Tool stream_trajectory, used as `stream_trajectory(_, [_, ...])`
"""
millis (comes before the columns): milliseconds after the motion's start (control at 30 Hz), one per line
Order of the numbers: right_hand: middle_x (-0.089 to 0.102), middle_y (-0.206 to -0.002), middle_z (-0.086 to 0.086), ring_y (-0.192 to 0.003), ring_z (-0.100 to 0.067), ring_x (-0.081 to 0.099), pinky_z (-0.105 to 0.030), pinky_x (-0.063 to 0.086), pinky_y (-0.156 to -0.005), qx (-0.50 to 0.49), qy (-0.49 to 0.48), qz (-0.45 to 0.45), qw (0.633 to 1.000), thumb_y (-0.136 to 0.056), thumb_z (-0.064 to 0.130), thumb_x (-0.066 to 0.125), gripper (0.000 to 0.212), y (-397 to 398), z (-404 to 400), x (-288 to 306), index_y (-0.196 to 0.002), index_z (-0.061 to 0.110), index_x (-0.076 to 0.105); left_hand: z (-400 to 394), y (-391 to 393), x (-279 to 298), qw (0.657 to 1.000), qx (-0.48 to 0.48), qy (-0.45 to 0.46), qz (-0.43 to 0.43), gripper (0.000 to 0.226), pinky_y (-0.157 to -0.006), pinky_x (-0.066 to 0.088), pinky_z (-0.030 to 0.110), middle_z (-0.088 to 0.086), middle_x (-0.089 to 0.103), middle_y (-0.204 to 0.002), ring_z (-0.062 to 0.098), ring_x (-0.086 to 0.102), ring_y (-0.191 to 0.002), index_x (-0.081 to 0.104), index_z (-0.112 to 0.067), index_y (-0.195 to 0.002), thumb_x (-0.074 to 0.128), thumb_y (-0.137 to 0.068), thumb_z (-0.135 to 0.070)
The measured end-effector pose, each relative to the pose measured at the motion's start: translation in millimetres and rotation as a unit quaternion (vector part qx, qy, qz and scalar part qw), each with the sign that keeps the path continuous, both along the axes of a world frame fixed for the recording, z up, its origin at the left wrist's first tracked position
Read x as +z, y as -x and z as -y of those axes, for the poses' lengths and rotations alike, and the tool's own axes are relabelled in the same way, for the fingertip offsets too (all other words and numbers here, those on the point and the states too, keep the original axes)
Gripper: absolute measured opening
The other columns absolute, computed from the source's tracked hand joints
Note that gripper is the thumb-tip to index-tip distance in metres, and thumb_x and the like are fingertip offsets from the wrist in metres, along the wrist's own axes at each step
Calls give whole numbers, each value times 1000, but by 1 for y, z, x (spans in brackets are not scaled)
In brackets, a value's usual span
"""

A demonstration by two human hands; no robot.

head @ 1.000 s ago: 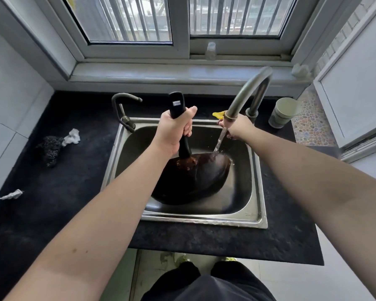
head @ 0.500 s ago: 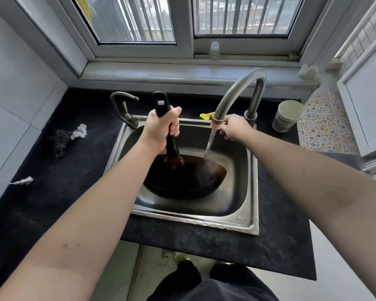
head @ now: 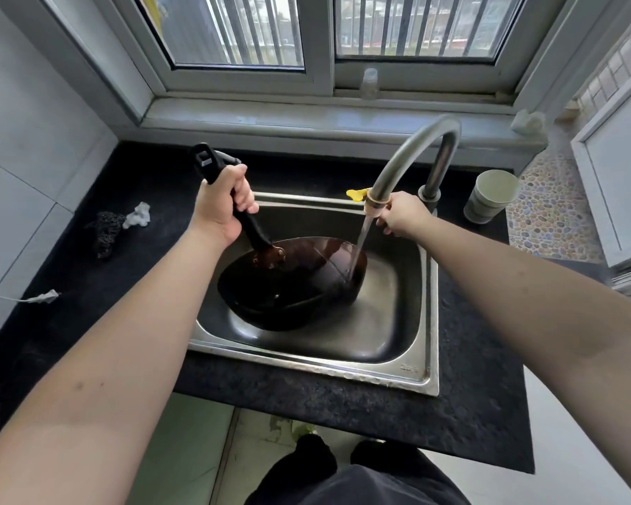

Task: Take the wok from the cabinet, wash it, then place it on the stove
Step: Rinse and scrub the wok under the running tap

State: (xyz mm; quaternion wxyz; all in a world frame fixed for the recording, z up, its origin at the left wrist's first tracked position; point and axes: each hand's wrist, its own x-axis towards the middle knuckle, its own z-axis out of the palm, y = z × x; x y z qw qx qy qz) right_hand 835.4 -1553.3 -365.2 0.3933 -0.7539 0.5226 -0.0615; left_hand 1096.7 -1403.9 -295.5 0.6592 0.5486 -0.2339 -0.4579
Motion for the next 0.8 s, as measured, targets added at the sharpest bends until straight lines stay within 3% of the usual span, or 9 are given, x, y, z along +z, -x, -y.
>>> stream_trajectory(100, [66,-73,1,-58,-13,63,-19,42,-45,-12,1,-3,1000,-96,23,54,30,-1,-1,0,-68,33,52,-5,-18,-6,1000,5,-2,-12,37,-47,27,25,-4,29,-42,12,25,-40,35,-19,-50,52,-83,-20])
stream_trajectory(233, [66,-73,1,-59,-12,63,-19,42,-43,-19,-8,-7,1000,-95,25,55,18,-2,-2,1,-79,31,57,-14,-38,-10,1000,0,3,-30,35,-46,27,24,-5,28,-42,11,25,-39,37,-21,-49,54,-80,-24])
stream_trajectory(467, [66,-70,2,-56,-14,63,-21,44,-42,-27,-5,-18,999,-94,29,57,28,-3,0,0,-67,32,56,-20,-51,-13,998,21,13,-51,37,-45,25,23,-6,27,-42,10,23,-39,35,-21,-51,49,-86,-21])
stream_trajectory(800, [65,-68,4,-54,-12,62,-21,42,-41,-10,4,-33,999,-95,37,56,31,-3,-1,3,-65,30,53,-13,-45,-13,999,28,12,-42,34,-46,27,24,-6,27,-43,11,22,-41,34,-21,-51,52,-80,-22])
